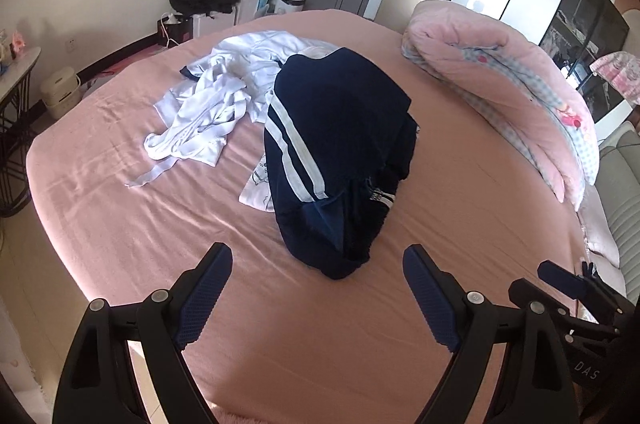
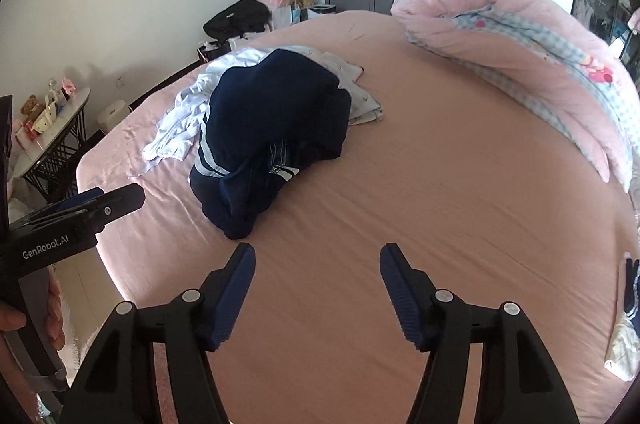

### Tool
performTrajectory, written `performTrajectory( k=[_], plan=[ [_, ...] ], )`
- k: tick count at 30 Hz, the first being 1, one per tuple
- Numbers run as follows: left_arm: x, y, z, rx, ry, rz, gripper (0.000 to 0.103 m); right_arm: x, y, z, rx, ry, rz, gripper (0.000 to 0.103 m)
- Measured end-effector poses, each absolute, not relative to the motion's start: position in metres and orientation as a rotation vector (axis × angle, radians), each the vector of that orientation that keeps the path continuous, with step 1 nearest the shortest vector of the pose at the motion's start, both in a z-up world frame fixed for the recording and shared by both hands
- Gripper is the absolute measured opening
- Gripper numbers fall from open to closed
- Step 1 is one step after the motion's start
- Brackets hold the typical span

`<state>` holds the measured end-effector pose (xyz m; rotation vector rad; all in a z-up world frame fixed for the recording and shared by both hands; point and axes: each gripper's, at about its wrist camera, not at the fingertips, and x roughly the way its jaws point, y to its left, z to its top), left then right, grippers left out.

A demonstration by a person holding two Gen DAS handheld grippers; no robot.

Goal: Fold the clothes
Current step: 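Grasp the navy striped track pants with both grippers and lift them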

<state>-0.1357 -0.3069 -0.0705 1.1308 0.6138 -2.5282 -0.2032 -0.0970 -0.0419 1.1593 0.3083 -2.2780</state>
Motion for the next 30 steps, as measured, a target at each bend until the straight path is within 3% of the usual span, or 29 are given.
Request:
performTrajectory(
  k=[11,13,14,18,20,22,23,25,30],
  plan=[
    [-0.203,-0.348,-0.165,1.265,0.784,-2.327,0.082,-0.31,-0.186,-0.131,1.374,0.212,-2.181,0.064],
    [-0.206,-0.348,-0.173,1.256,0.799,-2.33,0.075,-0.314,-0.197,-0.139,1.389,0.212,-2.163,0.064],
    [-0.206,-0.348,-0.175,1.228,0.806,-2.348,0.067,-0.316,-0.2,-0.141,1.385,0.216,-2.164,0.064],
    [-0.208,-0.346,-0.184,1.202,0.773,-2.354,0.055,-0.323,-0.213,-0.156,1.401,0.203,-2.146,0.064],
    [-0.209,-0.343,-0.187,1.211,0.779,-2.376,0.043,-0.324,-0.219,-0.167,1.425,0.189,-2.111,0.057],
    [-0.212,-0.332,-0.186,1.231,0.738,-2.409,0.024,-0.319,-0.225,-0.169,1.433,0.178,-2.07,0.017],
    [-0.213,-0.325,-0.185,1.239,0.7,-2.425,0.018,-0.316,-0.228,-0.17,1.435,0.173,-2.049,0.011],
    [-0.213,-0.314,-0.184,1.248,0.66,-2.455,0.01,-0.304,-0.231,-0.161,1.401,0.219,-2.074,0.006],
    [-0.196,-0.295,-0.182,1.228,0.704,-2.511,0.009,-0.281,-0.209,-0.129,1.363,0.22,-2.167,0.004]
  ],
)
